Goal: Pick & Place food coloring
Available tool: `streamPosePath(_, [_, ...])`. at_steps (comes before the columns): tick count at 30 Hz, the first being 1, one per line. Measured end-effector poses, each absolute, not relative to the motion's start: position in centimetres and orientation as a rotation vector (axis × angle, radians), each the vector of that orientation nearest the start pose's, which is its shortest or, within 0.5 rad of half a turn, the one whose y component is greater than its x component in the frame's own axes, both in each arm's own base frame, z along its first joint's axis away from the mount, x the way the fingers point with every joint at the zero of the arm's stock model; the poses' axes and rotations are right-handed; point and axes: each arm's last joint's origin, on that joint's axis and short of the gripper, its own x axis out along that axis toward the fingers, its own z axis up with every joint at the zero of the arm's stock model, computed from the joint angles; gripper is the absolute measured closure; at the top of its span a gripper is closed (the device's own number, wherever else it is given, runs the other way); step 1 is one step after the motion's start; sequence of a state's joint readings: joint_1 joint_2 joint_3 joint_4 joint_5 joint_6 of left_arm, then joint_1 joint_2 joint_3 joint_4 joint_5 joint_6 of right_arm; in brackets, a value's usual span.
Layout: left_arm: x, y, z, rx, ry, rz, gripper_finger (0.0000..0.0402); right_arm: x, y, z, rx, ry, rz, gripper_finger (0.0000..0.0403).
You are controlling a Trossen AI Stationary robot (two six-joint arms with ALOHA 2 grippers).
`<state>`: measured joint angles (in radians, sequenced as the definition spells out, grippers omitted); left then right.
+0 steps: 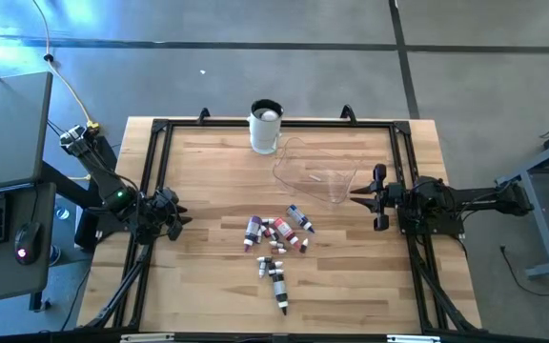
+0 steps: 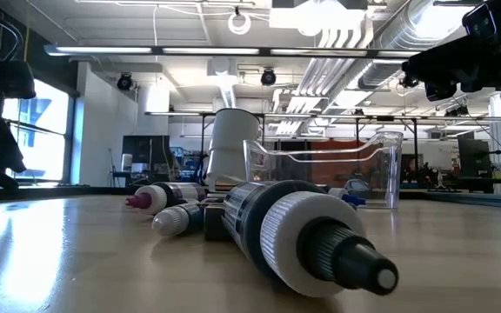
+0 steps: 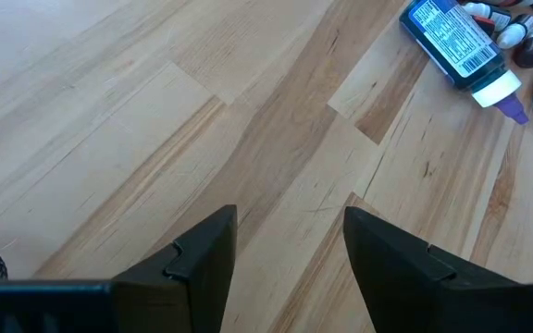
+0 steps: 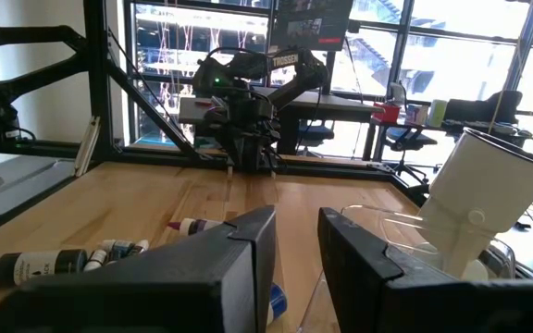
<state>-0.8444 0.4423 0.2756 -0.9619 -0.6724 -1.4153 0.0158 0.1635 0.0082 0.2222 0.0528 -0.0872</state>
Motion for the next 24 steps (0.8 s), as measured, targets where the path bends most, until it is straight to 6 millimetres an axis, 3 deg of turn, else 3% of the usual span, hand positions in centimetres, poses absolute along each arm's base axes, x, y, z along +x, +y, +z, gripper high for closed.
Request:
streamPosePath(8, [6.2,-4.2,15.4,-0.564,0.677,0.417,0.0202,10.7,0.0,17.4,-0.085,-0.065,-0.04,0.0324])
streamPosePath(12, [6.5,-3.8,15.9,-0.467,0.476,0.485,0.0202,10.7,0.0,17.4,-0.085,-0.065,-0.04,0.0324])
streamPosePath(16, [7.2,-3.9,17.2,-0.518,0.124,0.588,0.0202,10.7,0.0,17.4,-0.085,-0.065,-0.04,0.0324])
streamPosePath(18, [7.2,-3.8,17.9,-0.444,-0.035,0.656,0.0202,10.7,0.0,17.4,-0.085,-0.065,-0.04,0.0324])
streamPosePath(21, [7.2,-3.8,19.1,-0.31,-0.061,0.69,0.0202,10.7,0.0,17.4,-0.085,-0.065,-0.04,0.0324])
streamPosePath(24, [7.3,-3.9,19.8,-0.323,-0.05,0.677,0.0202,10.7,0.0,17.4,-0.085,-0.065,-0.04,0.0324])
